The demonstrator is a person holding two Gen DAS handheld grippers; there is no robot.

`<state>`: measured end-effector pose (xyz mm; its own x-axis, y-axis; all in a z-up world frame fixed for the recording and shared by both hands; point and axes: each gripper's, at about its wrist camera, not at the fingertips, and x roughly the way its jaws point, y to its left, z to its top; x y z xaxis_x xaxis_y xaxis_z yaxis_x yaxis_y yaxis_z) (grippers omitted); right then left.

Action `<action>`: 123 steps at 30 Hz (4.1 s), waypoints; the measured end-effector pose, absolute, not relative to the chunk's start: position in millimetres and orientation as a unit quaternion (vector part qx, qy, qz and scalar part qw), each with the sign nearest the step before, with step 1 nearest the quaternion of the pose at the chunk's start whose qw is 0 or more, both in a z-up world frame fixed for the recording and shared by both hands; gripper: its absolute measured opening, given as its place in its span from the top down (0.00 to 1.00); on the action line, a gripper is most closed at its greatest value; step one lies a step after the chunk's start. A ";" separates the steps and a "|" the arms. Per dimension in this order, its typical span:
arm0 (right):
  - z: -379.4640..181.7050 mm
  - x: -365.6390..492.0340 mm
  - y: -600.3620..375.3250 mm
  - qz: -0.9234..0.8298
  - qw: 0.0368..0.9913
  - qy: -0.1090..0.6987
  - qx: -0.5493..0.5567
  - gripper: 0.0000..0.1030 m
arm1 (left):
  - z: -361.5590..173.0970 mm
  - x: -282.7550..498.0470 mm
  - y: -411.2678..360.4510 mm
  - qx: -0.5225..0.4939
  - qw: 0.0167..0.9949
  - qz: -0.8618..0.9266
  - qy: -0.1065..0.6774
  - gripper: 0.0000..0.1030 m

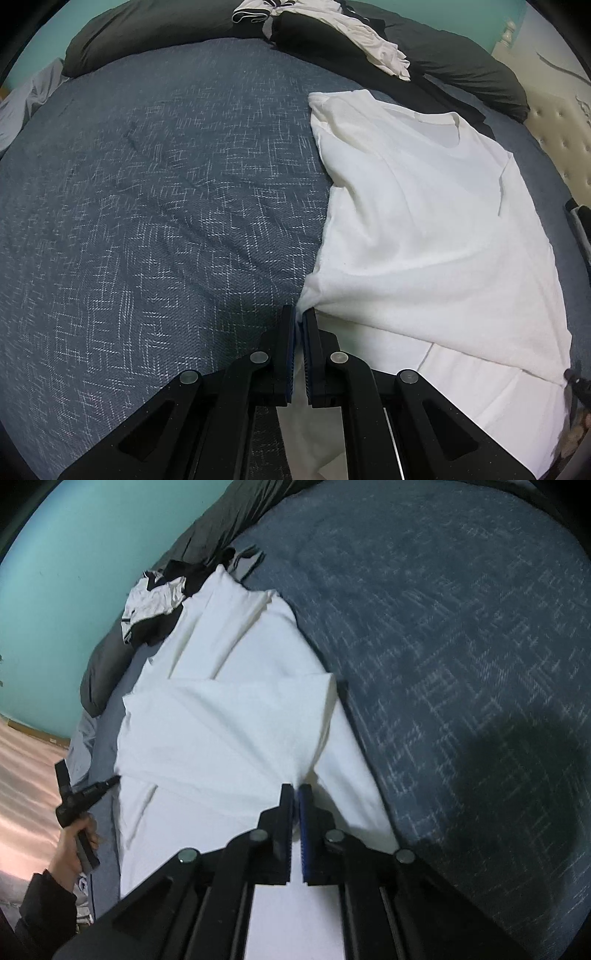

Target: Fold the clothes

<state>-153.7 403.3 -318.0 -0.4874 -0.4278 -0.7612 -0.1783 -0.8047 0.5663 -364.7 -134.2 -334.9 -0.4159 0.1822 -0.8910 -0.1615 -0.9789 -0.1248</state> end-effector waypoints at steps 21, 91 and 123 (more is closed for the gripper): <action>-306.3 -159.6 424.5 -0.821 0.045 -0.337 0.459 0.96 | -310.9 -346.7 -168.1 -0.496 0.095 0.860 -0.067 0.88; -225.1 -462.6 65.1 -0.796 0.340 -0.023 0.499 0.69 | -353.6 -345.8 -181.2 -0.439 0.161 0.856 -0.220 0.74; -277.2 -564.5 -65.3 -0.780 0.347 0.059 0.517 0.96 | -357.6 -343.0 -188.1 -0.422 0.168 0.858 -0.241 0.95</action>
<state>-564.5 -65.3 -277.2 -0.2242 -0.4796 -0.8484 0.6026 -0.7524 0.2661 -343.0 -188.1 -357.6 -0.5869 0.4909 -0.6438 -0.0837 -0.8278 -0.5548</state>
